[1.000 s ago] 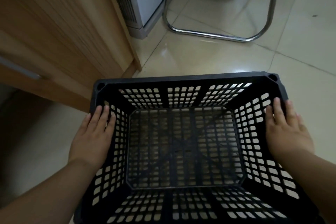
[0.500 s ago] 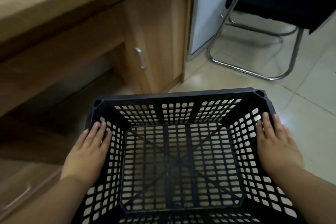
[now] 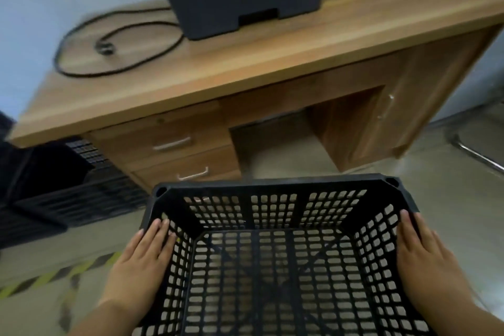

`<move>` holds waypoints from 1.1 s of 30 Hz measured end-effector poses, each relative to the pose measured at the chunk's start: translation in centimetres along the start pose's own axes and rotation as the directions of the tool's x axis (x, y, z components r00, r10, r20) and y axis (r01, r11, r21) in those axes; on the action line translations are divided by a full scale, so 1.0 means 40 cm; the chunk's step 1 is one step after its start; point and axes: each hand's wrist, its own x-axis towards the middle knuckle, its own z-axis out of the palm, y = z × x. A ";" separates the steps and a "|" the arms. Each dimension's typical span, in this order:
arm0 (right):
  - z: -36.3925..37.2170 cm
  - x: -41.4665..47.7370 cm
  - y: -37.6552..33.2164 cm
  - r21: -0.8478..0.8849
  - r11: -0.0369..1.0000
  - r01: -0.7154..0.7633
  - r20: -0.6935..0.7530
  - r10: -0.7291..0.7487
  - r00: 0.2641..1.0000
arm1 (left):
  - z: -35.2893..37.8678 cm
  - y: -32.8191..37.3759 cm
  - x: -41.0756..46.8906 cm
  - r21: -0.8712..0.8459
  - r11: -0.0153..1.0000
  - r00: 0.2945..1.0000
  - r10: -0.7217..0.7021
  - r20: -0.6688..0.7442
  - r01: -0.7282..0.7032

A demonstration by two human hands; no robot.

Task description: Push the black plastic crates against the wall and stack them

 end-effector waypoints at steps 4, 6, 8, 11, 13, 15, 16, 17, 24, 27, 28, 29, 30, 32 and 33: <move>-0.079 -0.060 -0.297 -0.023 0.996 0.087 0.277 -0.077 0.958 | 0.086 -0.245 -0.241 -0.038 0.996 0.997 -0.078 0.025 0.079; -0.100 -0.091 -0.457 0.035 0.992 0.124 0.284 -0.129 0.950 | 0.144 -0.378 -0.371 -0.057 0.996 0.997 -0.071 0.040 0.073; -0.091 -0.112 -0.597 0.054 0.970 0.235 0.174 -0.241 0.955 | 0.159 -0.495 -0.476 -0.031 0.994 0.994 -0.099 0.047 0.101; -0.135 -0.177 -0.814 -0.024 0.937 0.350 0.009 -0.350 0.937 | 0.183 -0.671 -0.628 0.020 0.986 0.980 -0.169 0.101 0.168; -0.182 -0.212 -0.961 0.019 0.938 0.347 0.081 -0.348 0.934 | 0.199 -0.791 -0.718 0.043 0.983 0.980 -0.184 0.074 0.181; -0.227 -0.231 -1.082 0.022 0.947 0.320 0.192 -0.318 0.928 | 0.223 -0.891 -0.796 0.044 0.983 0.984 -0.177 0.018 0.176; -0.240 -0.233 -1.138 -0.006 0.939 0.345 0.175 -0.339 0.925 | 0.230 -0.935 -0.823 0.035 0.981 0.981 -0.192 0.010 0.192; -0.250 -0.234 -1.188 -0.032 0.923 0.383 0.182 -0.371 0.911 | 0.243 -0.980 -0.851 0.028 0.982 0.982 -0.188 0.032 0.187; -0.297 -0.174 -1.422 -0.083 0.898 0.432 0.102 -0.423 0.900 | 0.323 -1.203 -0.882 0.146 0.967 0.978 -0.202 -0.058 0.209; -0.326 -0.125 -1.481 -0.120 0.886 0.448 0.075 -0.442 0.894 | 0.339 -1.260 -0.839 0.103 0.949 0.950 -0.305 0.061 0.298; -0.329 -0.100 -1.497 -0.109 0.891 0.442 0.067 -0.437 0.897 | 0.353 -1.287 -0.827 0.083 0.949 0.940 -0.312 0.138 0.303; -0.330 -0.074 -1.515 -0.099 0.897 0.430 0.069 -0.425 0.903 | 0.365 -1.311 -0.809 0.091 0.961 0.950 -0.271 0.153 0.260; -0.330 -0.047 -1.530 -0.105 0.898 0.428 0.061 -0.424 0.904 | 0.396 -1.335 -0.790 0.135 0.962 0.965 -0.251 0.081 0.238; -0.339 0.010 -1.558 -0.114 0.890 0.442 0.059 -0.438 0.897 | 0.403 -1.372 -0.730 0.118 0.964 0.961 -0.251 0.113 0.238; -0.344 0.043 -1.570 -0.110 0.895 0.433 0.070 -0.428 0.901 | 0.399 -1.383 -0.697 0.096 0.965 0.954 -0.256 0.155 0.243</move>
